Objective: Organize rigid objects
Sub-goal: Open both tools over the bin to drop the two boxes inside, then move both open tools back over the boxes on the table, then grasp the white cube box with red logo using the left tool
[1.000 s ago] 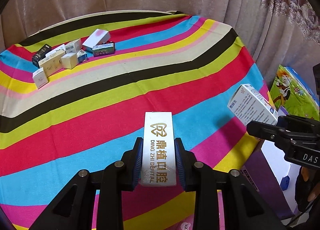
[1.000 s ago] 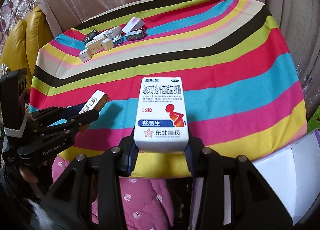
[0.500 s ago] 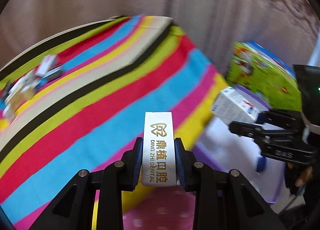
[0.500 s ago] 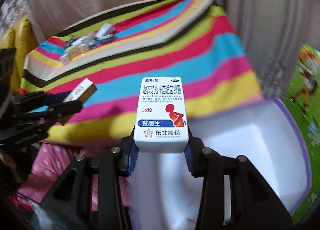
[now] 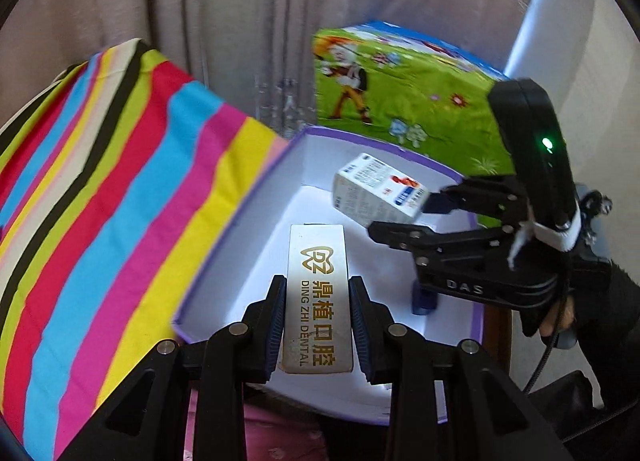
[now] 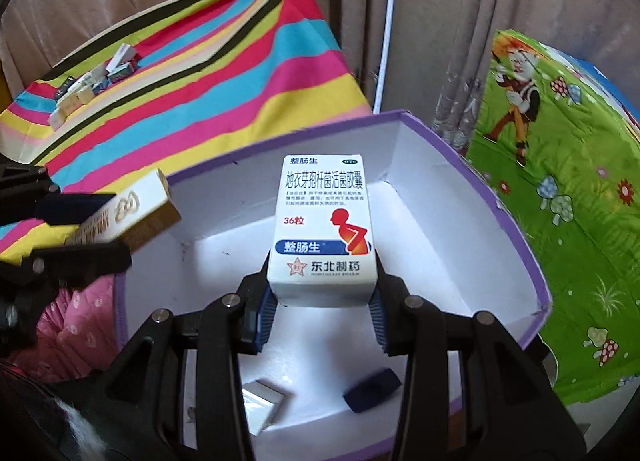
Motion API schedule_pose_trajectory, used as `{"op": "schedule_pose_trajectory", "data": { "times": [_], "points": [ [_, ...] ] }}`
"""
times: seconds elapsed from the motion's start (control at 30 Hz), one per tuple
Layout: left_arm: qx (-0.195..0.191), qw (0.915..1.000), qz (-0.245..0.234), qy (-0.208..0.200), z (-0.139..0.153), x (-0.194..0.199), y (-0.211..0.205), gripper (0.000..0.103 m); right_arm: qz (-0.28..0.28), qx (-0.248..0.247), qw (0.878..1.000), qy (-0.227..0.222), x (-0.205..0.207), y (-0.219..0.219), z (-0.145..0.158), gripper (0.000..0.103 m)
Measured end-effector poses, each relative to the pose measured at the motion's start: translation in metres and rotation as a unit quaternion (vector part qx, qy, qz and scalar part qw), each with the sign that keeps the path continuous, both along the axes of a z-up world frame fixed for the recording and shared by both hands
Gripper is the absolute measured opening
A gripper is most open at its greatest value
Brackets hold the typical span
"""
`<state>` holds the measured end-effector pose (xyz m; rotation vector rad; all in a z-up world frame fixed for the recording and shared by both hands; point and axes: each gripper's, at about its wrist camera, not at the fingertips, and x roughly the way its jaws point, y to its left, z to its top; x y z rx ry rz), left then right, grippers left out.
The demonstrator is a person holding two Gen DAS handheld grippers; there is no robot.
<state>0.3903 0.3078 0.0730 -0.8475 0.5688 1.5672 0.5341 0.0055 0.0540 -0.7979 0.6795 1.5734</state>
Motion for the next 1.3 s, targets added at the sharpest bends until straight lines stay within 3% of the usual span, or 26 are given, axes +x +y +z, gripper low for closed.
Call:
{"op": "schedule_pose_trajectory", "data": {
  "times": [0.1, 0.17, 0.2, 0.23, 0.3, 0.43, 0.53, 0.63, 0.73, 0.77, 0.9, 1.0, 1.13, 1.3],
  "points": [
    [0.008, 0.9997, -0.019, -0.009, -0.003, 0.01, -0.002, 0.033, -0.007, -0.003, 1.0, -0.012, 0.002, 0.002, 0.001, 0.044],
    [0.011, 0.9991, -0.033, -0.024, -0.004, 0.013, -0.001, 0.048, -0.024, -0.001, 0.999, -0.029, 0.005, 0.003, 0.002, 0.048],
    [0.011, 0.999, -0.037, -0.024, -0.004, 0.015, -0.003, 0.064, -0.036, -0.002, 0.998, -0.042, 0.005, 0.003, 0.002, 0.053],
    [0.017, 0.9991, -0.036, -0.017, -0.003, 0.016, -0.006, 0.071, -0.051, -0.003, 0.997, -0.057, 0.005, 0.006, 0.003, 0.065],
    [0.037, 0.999, -0.026, 0.004, 0.001, 0.013, -0.018, 0.074, -0.06, 0.005, 0.996, -0.067, 0.003, 0.009, 0.007, 0.068],
    [0.049, 0.9962, 0.052, 0.05, 0.003, -0.024, -0.051, 0.08, -0.025, 0.019, 0.998, -0.046, -0.023, 0.013, 0.017, 0.069],
    [0.041, 0.9857, 0.152, 0.059, 0.0, -0.076, -0.091, 0.082, 0.022, 0.021, 0.999, -0.034, -0.057, 0.017, 0.02, 0.071],
    [0.025, 0.9605, 0.265, 0.08, -0.007, -0.136, -0.14, 0.083, 0.066, 0.015, 0.997, -0.024, -0.093, 0.022, 0.019, 0.071],
    [0.007, 0.9223, 0.376, 0.091, -0.011, -0.204, -0.194, 0.083, 0.107, 0.012, 0.994, -0.019, -0.133, 0.028, 0.017, 0.071],
    [0.001, 0.9028, 0.42, 0.093, -0.014, -0.231, -0.216, 0.083, 0.121, 0.011, 0.992, -0.02, -0.147, 0.032, 0.016, 0.071],
    [-0.016, 0.8491, 0.521, 0.087, -0.02, -0.312, -0.271, 0.083, 0.169, 0.007, 0.986, -0.003, -0.198, 0.042, 0.015, 0.071],
    [-0.025, 0.8214, 0.564, 0.081, -0.024, -0.36, -0.291, 0.083, 0.202, 0.005, 0.979, 0.008, -0.234, 0.052, 0.016, 0.071],
    [-0.034, 0.7959, 0.601, 0.066, -0.03, -0.423, -0.299, 0.083, 0.231, 0.005, 0.973, 0.013, -0.269, 0.066, 0.018, 0.071],
    [-0.053, 0.7795, 0.621, 0.063, -0.036, -0.481, -0.3, 0.083, 0.261, 0.004, 0.965, 0.001, -0.3, 0.084, 0.018, 0.072]
  ]
}}
